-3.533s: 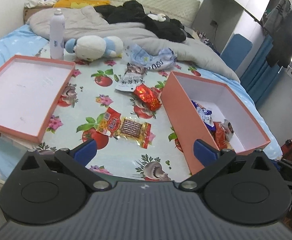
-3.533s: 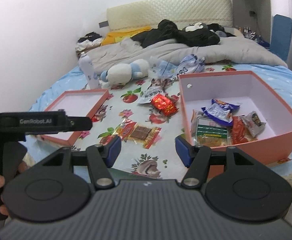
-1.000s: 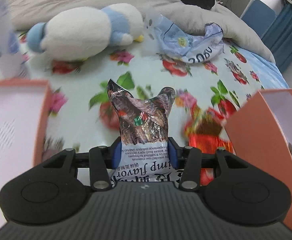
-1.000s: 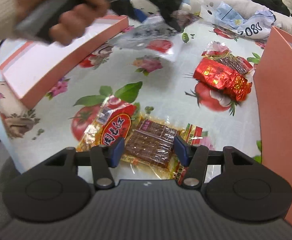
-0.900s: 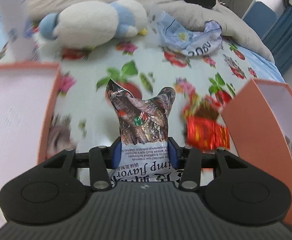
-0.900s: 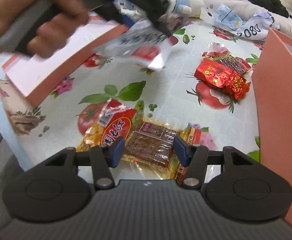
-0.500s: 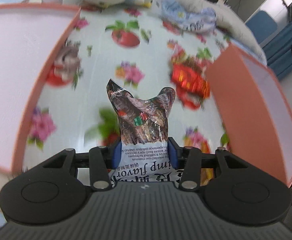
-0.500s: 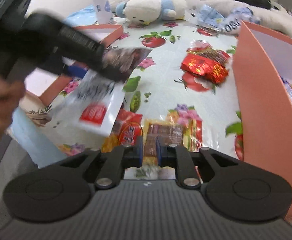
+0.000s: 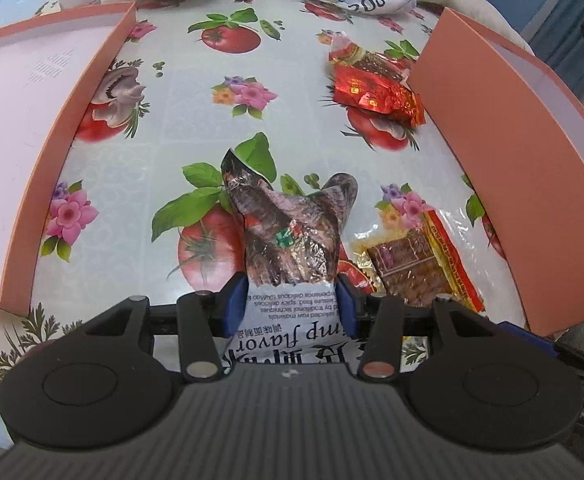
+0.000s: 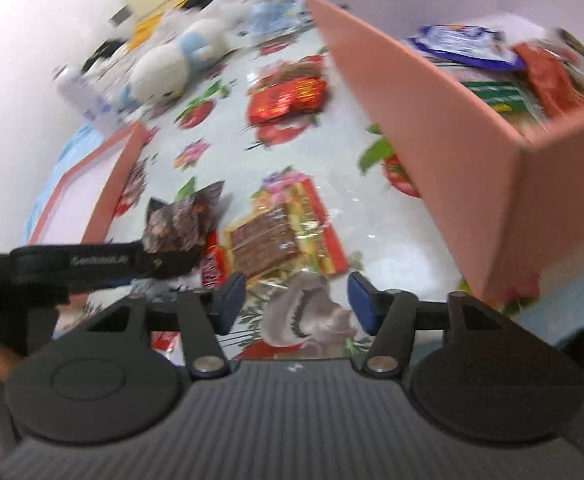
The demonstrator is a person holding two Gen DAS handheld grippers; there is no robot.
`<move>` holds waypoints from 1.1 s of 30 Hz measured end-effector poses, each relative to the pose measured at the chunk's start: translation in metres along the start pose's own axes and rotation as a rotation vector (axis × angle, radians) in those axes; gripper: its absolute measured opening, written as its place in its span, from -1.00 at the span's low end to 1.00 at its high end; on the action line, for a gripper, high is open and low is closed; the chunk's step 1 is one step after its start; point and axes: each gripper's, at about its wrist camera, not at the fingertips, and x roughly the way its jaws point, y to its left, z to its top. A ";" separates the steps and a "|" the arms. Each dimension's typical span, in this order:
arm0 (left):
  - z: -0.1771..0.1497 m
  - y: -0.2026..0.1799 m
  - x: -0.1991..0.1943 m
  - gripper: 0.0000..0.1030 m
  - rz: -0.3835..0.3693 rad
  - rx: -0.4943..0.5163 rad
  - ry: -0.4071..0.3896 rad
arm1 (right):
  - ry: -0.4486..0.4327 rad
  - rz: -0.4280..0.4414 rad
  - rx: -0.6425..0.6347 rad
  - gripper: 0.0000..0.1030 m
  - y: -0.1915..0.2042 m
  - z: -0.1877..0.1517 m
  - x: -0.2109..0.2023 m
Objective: Organize snacks
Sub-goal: 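Lift both held packs off the cloth toward the pink box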
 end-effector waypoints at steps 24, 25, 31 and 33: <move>-0.004 0.008 0.001 0.03 -0.039 -0.034 -0.018 | -0.025 0.275 0.317 0.26 -0.007 0.000 0.029; -0.004 0.008 0.001 0.03 -0.040 -0.033 -0.018 | -0.026 0.261 0.314 0.21 -0.006 0.000 0.029; -0.005 0.009 0.001 0.03 -0.050 -0.020 -0.025 | 0.017 0.217 0.331 -0.71 -0.004 0.004 0.044; -0.006 0.010 0.001 0.03 -0.057 -0.027 -0.031 | 0.018 0.231 0.348 -0.85 -0.006 0.005 0.047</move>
